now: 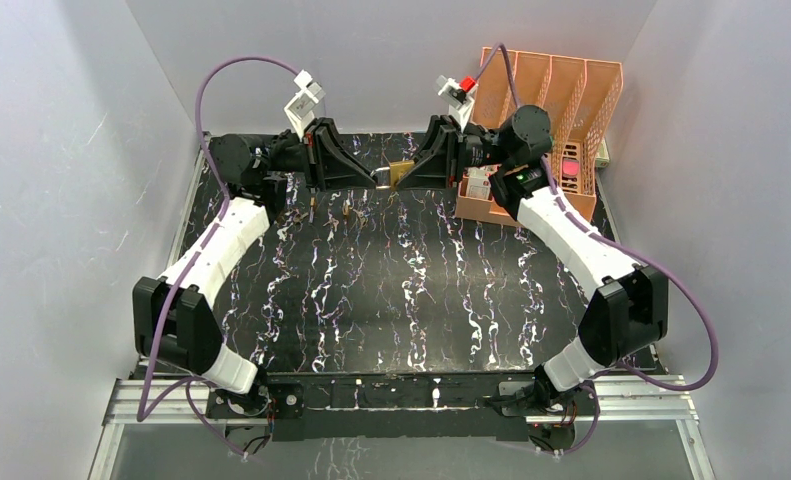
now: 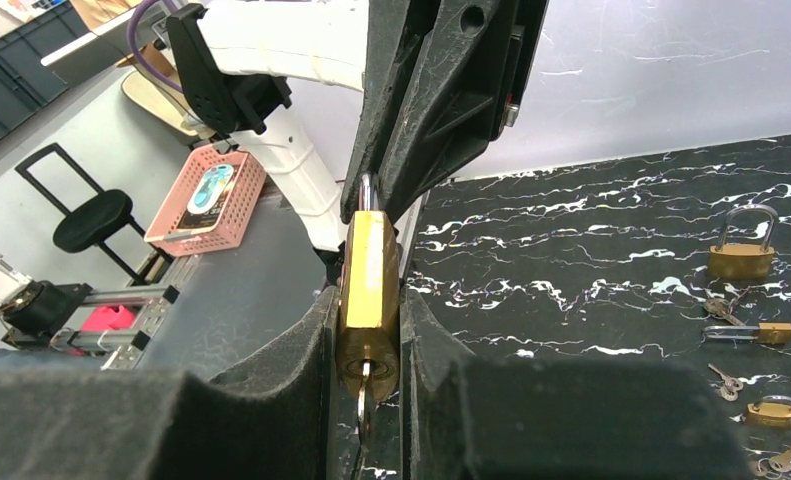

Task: Lock with the key
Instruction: Lock the lock.

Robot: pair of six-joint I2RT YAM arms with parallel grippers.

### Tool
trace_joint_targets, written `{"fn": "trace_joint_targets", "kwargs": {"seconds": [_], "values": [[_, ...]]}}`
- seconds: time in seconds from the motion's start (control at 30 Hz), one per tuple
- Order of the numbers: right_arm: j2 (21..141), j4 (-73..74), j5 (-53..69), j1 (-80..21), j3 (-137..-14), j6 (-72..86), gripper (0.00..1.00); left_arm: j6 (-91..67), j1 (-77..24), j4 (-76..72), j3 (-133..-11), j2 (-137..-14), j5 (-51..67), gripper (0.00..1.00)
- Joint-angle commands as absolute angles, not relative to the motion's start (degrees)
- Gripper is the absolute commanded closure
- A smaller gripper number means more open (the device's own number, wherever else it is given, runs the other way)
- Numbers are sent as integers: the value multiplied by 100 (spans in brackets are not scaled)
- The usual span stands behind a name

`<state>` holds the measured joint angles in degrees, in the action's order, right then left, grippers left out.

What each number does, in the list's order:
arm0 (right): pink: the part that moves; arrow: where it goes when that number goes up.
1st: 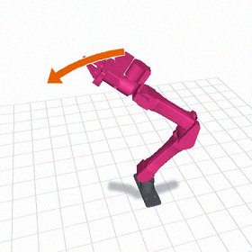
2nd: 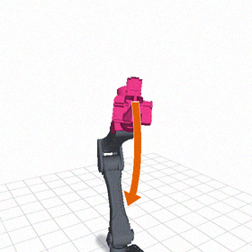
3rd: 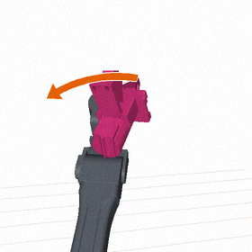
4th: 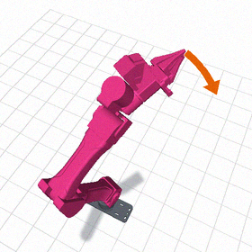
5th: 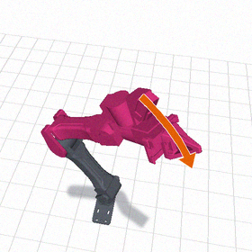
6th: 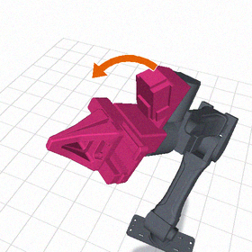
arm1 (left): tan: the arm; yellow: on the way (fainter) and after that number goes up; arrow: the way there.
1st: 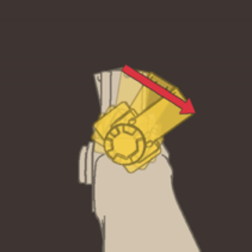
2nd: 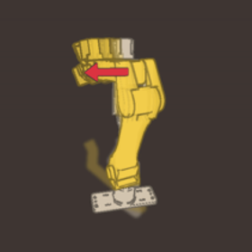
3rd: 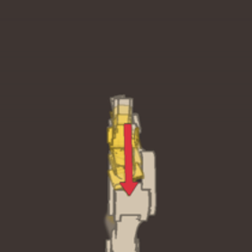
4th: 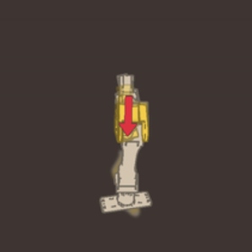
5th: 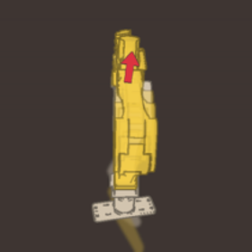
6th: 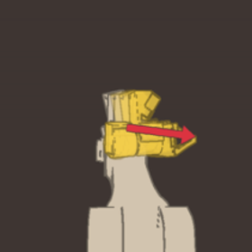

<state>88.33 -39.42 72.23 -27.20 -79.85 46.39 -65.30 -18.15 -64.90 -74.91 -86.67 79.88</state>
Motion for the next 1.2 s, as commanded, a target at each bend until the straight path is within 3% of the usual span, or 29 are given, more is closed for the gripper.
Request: {"fn": "trace_joint_targets", "kwargs": {"seconds": [0.0,0.57,0.8,0.87,1.03,1.17], "values": [[8877,-4218,6678,-3373,-8483,4579,100,-6190,-2244,-6624,-7296,-8662,7254,100],[9082,-4392,6561,-3935,-8559,4626,100,-5873,-2461,-6629,-7071,-8739,6597,100],[8647,-2619,6439,-3857,-8579,3255,100,-5701,-2272,-6476,-6957,-8466,6319,100],[8426,-2406,6429,-3719,-8457,3090,91,-5661,-2185,-6410,-6915,-8348,6246,100],[7958,-2480,6490,-3130,-8043,3129,44,-5633,-1995,-6246,-6963,-8143,6173,100],[7655,-2977,6490,-2602,-7710,3507,24,-5723,-1951,-6228,-7124,-8180,6185,100]]}}
